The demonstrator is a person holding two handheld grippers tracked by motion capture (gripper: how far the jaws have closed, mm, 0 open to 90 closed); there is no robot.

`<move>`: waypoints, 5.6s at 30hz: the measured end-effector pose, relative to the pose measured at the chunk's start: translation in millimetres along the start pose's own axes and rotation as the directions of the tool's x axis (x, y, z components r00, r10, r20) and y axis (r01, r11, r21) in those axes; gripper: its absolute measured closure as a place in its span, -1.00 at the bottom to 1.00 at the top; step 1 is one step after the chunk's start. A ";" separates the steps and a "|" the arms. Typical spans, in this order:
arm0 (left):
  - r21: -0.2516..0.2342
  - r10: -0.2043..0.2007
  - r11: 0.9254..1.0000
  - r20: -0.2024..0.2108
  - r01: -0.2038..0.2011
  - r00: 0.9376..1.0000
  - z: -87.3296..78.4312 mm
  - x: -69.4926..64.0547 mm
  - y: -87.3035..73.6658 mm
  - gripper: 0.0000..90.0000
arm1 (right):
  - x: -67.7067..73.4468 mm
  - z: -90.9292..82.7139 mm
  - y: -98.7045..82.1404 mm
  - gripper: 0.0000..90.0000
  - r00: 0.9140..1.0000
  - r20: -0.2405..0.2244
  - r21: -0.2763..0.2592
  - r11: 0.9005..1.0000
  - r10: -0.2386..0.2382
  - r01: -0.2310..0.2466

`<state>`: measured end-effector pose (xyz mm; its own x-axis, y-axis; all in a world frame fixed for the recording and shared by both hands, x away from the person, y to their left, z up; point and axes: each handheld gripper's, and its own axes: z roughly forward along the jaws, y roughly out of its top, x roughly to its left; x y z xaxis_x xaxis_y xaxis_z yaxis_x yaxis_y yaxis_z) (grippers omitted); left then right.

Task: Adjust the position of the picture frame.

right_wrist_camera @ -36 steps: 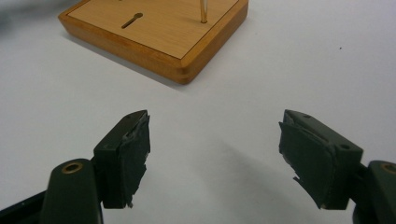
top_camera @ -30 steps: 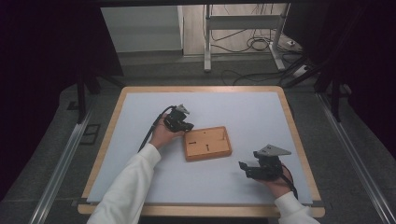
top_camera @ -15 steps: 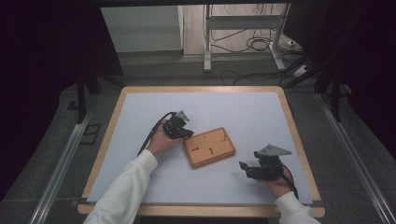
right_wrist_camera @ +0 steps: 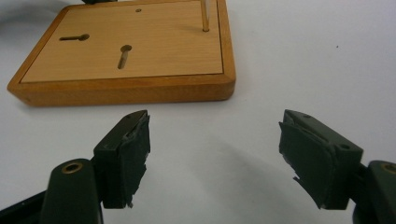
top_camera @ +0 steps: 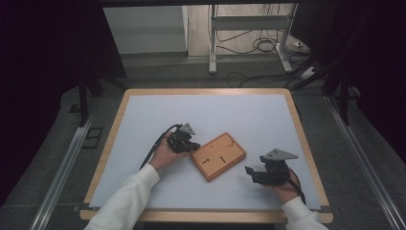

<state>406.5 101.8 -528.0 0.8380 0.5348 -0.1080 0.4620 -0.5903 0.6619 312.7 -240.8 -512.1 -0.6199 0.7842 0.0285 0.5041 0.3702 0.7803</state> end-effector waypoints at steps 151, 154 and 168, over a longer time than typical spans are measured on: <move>-0.146 -0.137 0.982 -0.126 0.118 0.983 -70.9 -20.2 -68.0 -0.31 | 33.8 120.3 75.3 0.99 0.982 0.047 0.107 0.978 -0.185 0.180; -0.145 -0.141 0.982 -0.131 0.122 0.981 -71.2 -19.5 -68.8 -0.31 | 32.2 112.3 76.6 0.99 0.982 0.057 0.090 0.980 -0.182 0.177; -0.129 -0.115 0.987 -0.142 0.097 0.983 -62.6 -19.8 -59.2 -0.32 | 16.3 47.2 39.1 0.97 0.987 0.038 0.073 0.985 -0.157 0.154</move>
<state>344.3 164.0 -518.6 0.7297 0.6794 -0.0769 0.4993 -0.4526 0.7388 350.6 -190.0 -510.7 -0.6682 0.7345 -0.1183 0.4448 0.5218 0.7279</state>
